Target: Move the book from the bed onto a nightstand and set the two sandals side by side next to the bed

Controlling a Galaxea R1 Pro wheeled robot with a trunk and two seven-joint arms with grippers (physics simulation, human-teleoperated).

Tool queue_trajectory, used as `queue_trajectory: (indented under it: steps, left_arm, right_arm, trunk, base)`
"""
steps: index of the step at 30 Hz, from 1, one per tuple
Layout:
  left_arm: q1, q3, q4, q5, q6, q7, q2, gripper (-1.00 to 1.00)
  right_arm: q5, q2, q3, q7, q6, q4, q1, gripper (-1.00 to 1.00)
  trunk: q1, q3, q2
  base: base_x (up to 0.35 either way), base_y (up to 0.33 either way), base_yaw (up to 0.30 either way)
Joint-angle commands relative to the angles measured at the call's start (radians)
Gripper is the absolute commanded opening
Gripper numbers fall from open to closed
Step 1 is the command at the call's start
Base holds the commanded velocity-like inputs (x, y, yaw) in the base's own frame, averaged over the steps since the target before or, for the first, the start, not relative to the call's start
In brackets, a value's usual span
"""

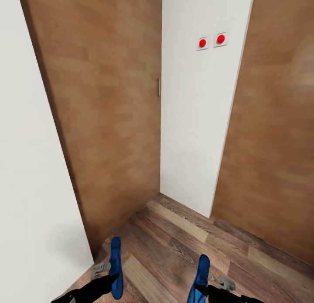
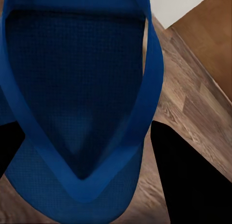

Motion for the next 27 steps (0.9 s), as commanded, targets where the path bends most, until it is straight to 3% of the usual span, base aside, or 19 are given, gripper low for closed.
queue_trajectory:
  steps: [1,12,27]
  left_arm:
    - [-0.001,-0.002,0.001,0.005,-0.001,-0.003,0.000,-1.00]
    - [-0.001,-0.002,0.001,0.001,-0.001,-0.003,0.000,-1.00]
    - [-0.001,-0.002,0.001,0.001,-0.001,-0.003,0.000,-1.00]
  right_arm:
    - [-0.009,0.000,-0.001,0.002,0.010,-0.002,0.000,-1.00]
    - [-0.007,0.000,-0.001,0.001,0.010,-0.002,0.000,-1.00]
    - [-0.007,0.000,-0.001,0.000,0.010,-0.002,0.000,-1.00]
  trunk:
    - [0.000,-0.001,0.000]
    - [0.000,-0.001,0.000]
    - [0.000,-0.001,0.000]
  base:
    - [-0.001,0.000,0.293]
    - [0.000,0.000,0.267]
    - [0.000,0.000,0.020]
